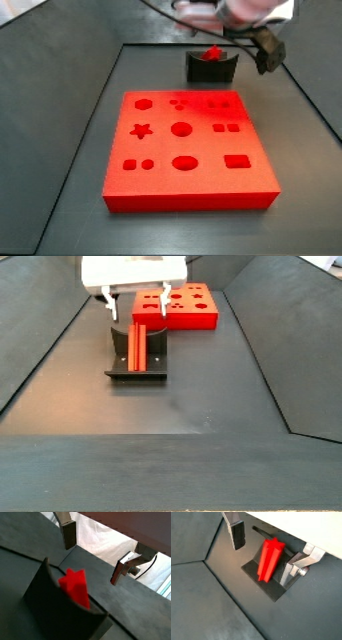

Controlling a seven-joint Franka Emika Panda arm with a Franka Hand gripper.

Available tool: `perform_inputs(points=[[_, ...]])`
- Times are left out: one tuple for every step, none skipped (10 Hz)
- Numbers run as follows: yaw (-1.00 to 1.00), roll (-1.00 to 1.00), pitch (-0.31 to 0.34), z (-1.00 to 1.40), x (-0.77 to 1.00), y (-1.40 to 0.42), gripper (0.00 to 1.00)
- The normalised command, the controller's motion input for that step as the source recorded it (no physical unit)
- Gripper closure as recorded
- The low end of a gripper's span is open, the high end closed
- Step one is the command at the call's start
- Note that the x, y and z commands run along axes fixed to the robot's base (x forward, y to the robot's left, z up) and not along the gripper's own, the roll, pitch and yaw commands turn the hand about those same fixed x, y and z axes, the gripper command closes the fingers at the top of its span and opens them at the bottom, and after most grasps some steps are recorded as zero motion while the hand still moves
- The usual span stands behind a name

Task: Pick up the star object. Move up. Place the star object on the fixture. Regrasp the star object. Move to above the board. Insert the star object.
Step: Regrasp the star object.

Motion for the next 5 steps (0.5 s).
perform_inputs(points=[[0.0, 0.06, -0.062, -0.97, 0.12, 0.02, 0.0], [-0.01, 0.06, -0.05, -0.82, 0.1, 0.02, 0.0], [-0.01, 0.06, -0.033, -0.62, 0.09, 0.01, 0.0], [-0.02, 0.06, -0.022, -0.49, 0.08, 0.01, 0.0], [-0.01, 0.06, -0.014, -0.36, 0.08, 0.01, 0.0]])
